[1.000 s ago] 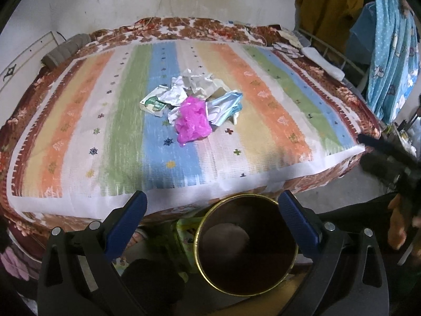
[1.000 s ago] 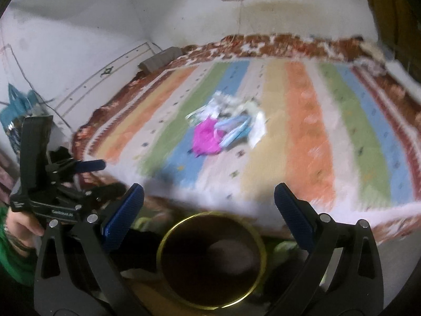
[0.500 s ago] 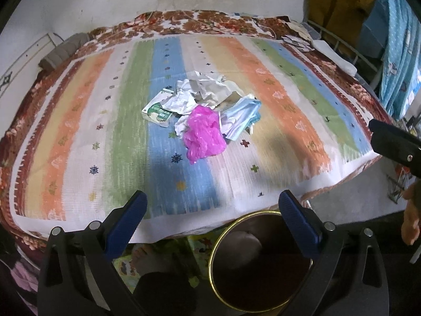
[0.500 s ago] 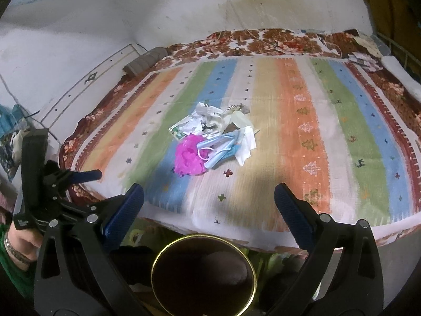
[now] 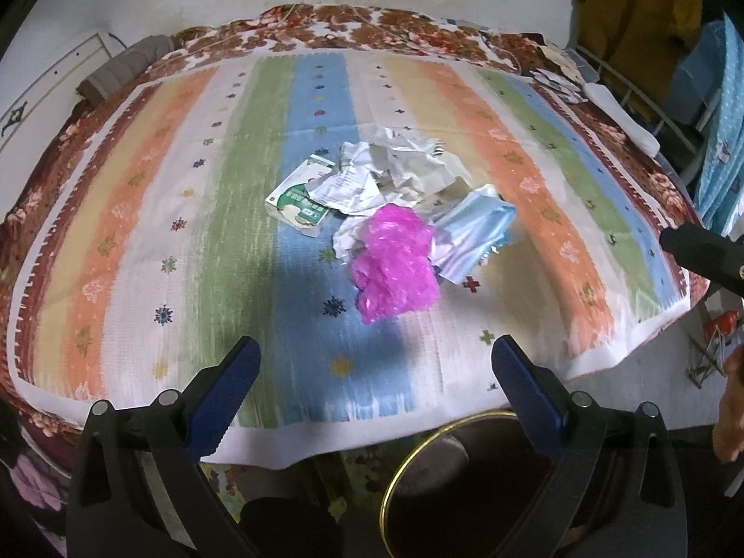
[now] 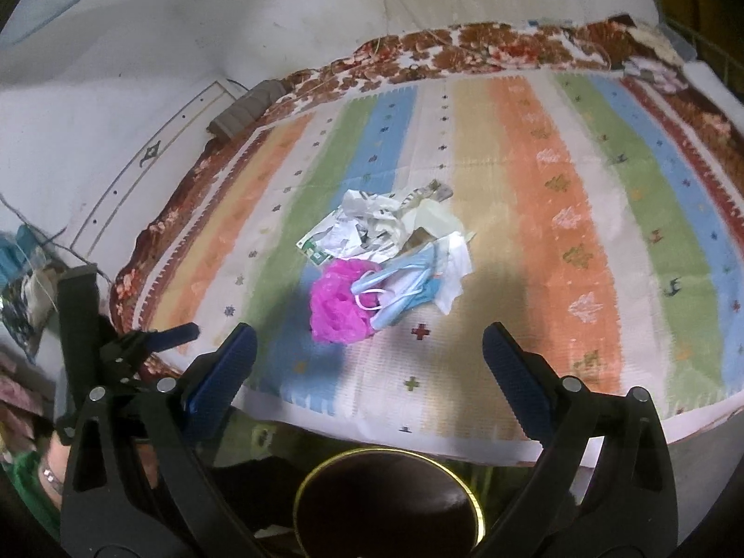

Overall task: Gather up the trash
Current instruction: 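Reach the left tool to the pink bag while the right tool reaches the blue mask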

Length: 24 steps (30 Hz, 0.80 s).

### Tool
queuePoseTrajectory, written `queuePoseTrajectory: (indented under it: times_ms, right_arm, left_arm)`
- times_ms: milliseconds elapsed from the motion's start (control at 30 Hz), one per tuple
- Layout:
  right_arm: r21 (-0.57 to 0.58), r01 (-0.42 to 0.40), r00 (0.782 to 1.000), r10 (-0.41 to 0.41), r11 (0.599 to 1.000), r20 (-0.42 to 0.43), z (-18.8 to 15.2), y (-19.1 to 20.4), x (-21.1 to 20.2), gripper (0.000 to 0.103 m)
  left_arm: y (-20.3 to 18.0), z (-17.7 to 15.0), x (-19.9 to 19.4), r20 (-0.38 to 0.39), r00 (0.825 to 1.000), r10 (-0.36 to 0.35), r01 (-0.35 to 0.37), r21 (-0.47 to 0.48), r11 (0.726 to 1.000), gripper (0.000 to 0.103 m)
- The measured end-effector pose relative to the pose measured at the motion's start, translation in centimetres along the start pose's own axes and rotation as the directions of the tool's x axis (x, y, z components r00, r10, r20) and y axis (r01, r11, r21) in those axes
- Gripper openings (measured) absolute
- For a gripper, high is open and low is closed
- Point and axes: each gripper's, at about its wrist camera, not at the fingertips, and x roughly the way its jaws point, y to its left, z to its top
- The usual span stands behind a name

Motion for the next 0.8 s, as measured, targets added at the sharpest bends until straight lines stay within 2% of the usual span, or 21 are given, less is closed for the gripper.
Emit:
queuePoseTrajectory:
  times_ms: [133, 400, 800]
  right_arm:
    - [0.067, -0.042, 0.999, 0.044, 0.997, -0.027, 0.6, -0.6, 1.8, 0.090]
    - [0.126, -0.057, 0.995, 0.067, 0.990, -0.074, 2.0, -1.3, 6.0, 0.083]
    - [0.191, -0.023, 0.990, 0.049, 0.981, -0.132, 3.3, -3.1, 11.0, 0.071]
  left_arm:
    - [0.5, 0.7, 1.3, -0.014, 1.000, -0.001, 0.001, -0.010, 1.000, 0.095]
    - [0.3, 1.6, 3.8, -0.044, 0.999, 0.001, 0.001, 0.028, 1.000, 0.092]
    - [0.8, 2.9, 6.9, -0.081, 0.996, -0.023, 0.023, 0.005, 1.000, 0.087]
